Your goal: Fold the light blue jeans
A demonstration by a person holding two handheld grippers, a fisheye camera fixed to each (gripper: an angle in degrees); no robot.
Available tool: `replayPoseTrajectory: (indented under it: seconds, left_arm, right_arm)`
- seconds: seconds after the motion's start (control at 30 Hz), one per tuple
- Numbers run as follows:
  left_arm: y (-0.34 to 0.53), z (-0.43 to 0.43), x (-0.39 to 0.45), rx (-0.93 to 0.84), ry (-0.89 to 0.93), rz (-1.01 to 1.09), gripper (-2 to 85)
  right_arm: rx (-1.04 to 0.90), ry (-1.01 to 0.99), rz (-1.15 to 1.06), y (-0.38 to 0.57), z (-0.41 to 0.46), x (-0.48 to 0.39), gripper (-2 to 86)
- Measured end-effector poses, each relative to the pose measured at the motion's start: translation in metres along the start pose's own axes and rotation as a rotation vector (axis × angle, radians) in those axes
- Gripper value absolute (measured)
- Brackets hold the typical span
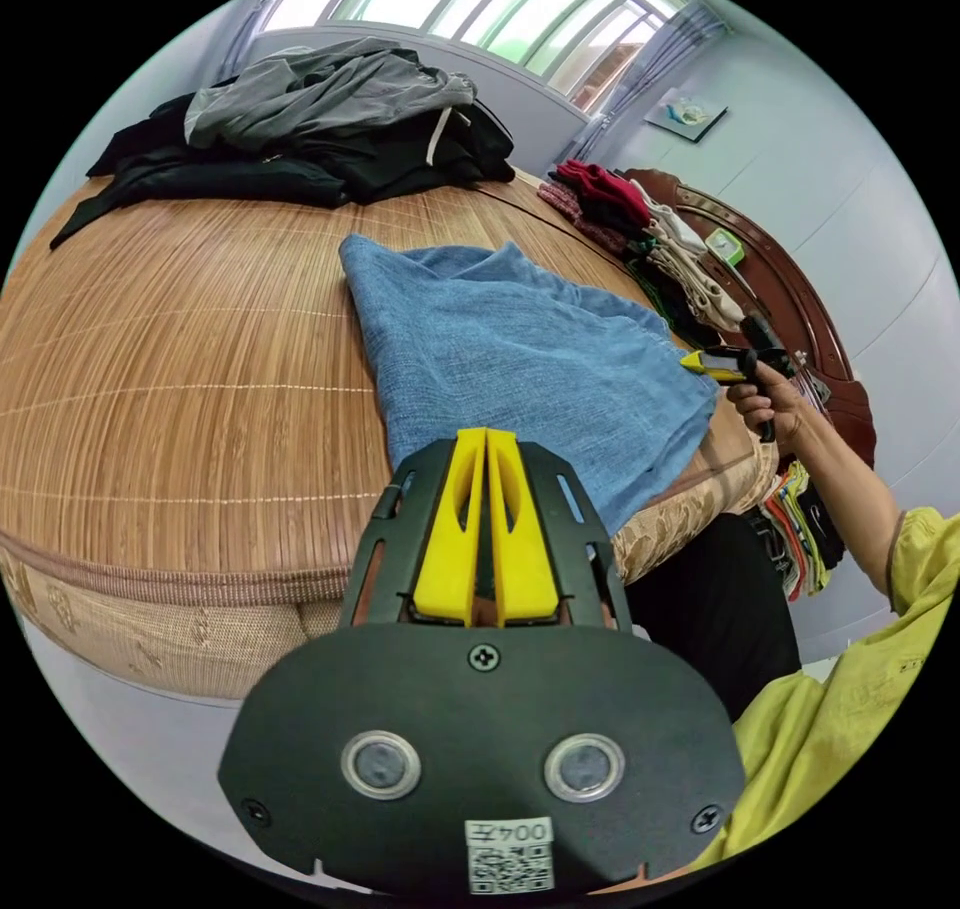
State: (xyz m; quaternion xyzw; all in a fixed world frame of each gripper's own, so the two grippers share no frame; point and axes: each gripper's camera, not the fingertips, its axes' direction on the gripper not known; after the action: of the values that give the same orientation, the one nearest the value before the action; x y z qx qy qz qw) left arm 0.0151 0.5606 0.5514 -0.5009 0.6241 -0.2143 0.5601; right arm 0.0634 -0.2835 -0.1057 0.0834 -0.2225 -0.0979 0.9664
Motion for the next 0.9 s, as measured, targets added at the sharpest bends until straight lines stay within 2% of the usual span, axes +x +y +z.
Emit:
replayPoseTrajectory:
  seconds: [0.17, 0.27, 0.47, 0.63, 0.9]
  left_arm:
    - [0.005, 0.000, -0.010, 0.019, 0.079, -0.053, 3.9]
    - [0.005, -0.010, -0.008, 0.063, 0.057, -0.056, 5.7]
    - [-0.003, -0.025, -0.008, 0.097, 0.026, -0.060, 6.4]
    - [-0.018, -0.020, 0.002, 0.075, -0.005, -0.026, 6.5]
    - [-0.038, 0.001, 0.019, 0.015, -0.038, 0.018, 6.3]
  right_arm:
    - [-0.030, 0.203, -0.181, -0.016, -0.032, -0.136, 3.3]
    - [-0.053, 0.309, -0.263, -0.021, -0.037, -0.202, 3.3]
    - [-0.047, 0.378, -0.325, -0.019, -0.050, -0.275, 3.2]
    - [-0.013, 0.428, -0.315, -0.006, -0.064, -0.274, 3.2]
    - [0.017, 0.433, -0.224, 0.015, -0.052, -0.198, 3.2]
